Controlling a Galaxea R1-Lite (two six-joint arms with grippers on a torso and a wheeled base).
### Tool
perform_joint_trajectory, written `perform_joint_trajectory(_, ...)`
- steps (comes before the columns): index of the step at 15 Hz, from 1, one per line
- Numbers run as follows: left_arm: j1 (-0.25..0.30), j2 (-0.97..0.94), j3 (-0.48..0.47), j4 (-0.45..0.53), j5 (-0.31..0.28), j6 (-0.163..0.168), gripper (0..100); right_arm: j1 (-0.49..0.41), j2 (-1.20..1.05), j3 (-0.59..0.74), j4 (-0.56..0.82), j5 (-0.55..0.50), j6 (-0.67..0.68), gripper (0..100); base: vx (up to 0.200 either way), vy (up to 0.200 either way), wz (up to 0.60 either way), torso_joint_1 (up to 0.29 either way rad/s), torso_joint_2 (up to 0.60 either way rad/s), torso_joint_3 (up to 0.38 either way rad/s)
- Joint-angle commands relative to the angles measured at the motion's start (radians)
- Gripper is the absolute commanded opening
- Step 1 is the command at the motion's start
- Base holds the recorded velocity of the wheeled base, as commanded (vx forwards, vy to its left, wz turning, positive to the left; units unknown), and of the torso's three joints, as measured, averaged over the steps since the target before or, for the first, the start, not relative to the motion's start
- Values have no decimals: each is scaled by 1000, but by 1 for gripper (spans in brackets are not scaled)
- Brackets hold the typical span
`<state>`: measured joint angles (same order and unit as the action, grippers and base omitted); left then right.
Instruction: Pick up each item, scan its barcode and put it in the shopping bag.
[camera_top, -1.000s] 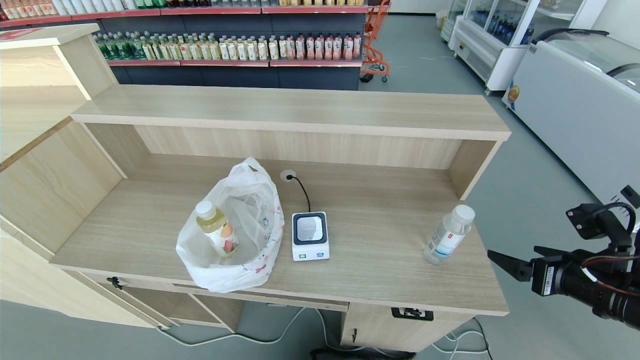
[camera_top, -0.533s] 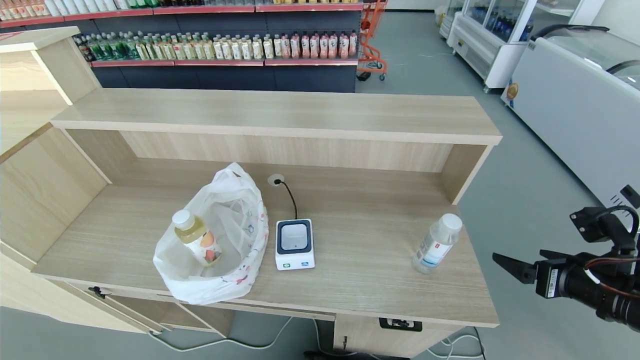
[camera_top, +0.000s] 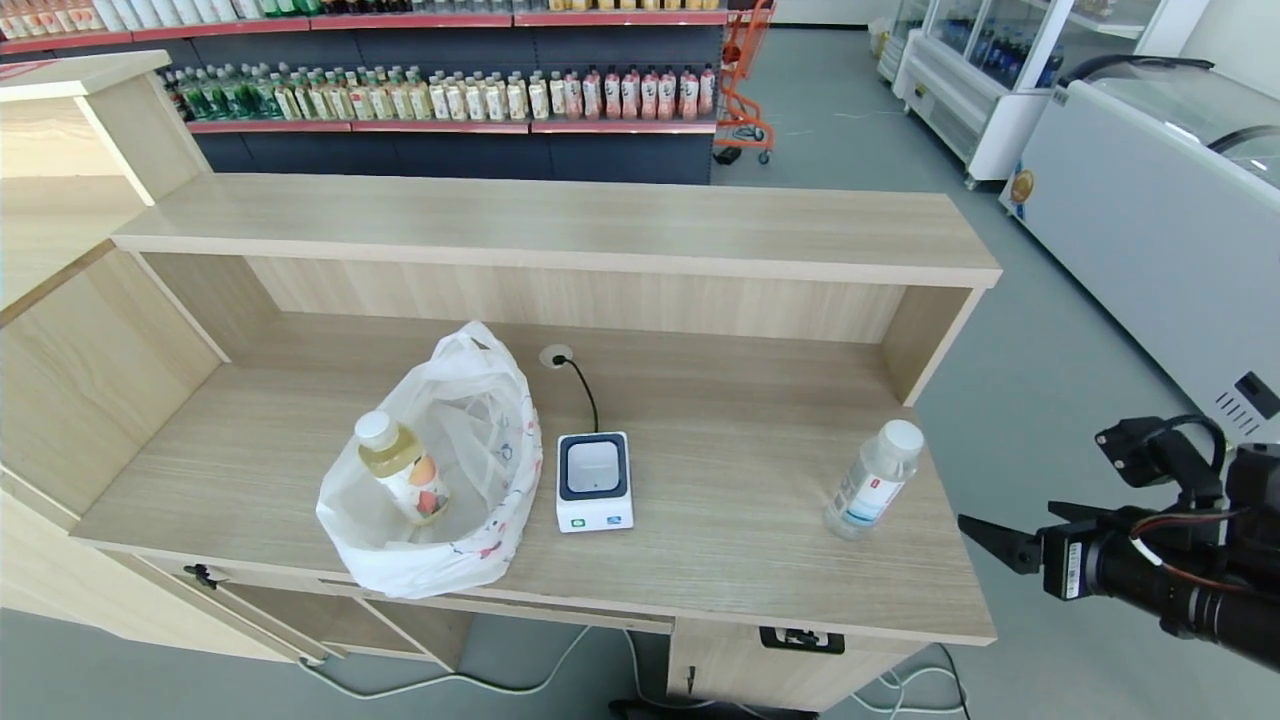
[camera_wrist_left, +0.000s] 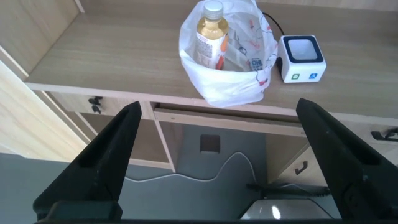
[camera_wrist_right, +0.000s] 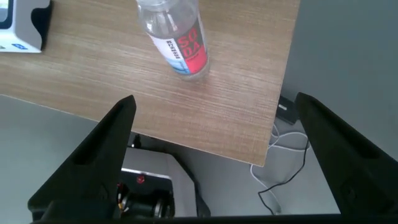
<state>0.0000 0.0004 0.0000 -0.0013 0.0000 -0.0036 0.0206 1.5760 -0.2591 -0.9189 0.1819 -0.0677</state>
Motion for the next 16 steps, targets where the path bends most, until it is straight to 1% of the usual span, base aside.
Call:
perform_joint_trajectory(1,0,1,0,0,0,-1,100,22,42,-6,-1,1,0,100,0,0,0,0,0,0)
perform_joint_trajectory(5,0,1,0,0,0,-1,100,41,122,3,-20,-16,-14,100,0,0,0,0,0,0)
perform_joint_trajectory(7,0,1,0,0,0,-1,100,81,216,11,-144,-55,-15,100,0,0,0,0,0,0)
perform_joint_trajectory(9,0,1,0,0,0,-1,100,125,320,11,-302,-93,-15,100,0,0,0,0,0,0)
perform_joint_trajectory(13,0,1,0,0,0,-1,100,225,469,3,-520,-94,14,100,0,0,0,0,0,0)
perform_joint_trajectory(14,0,1,0,0,0,-1,100,236,504,3,-555,-117,9,100,0,0,0,0,0,0)
perform_joint_trajectory(16,0,1,0,0,0,-1,100,249,562,-11,-600,-214,3,100,0,0,0,0,0,0)
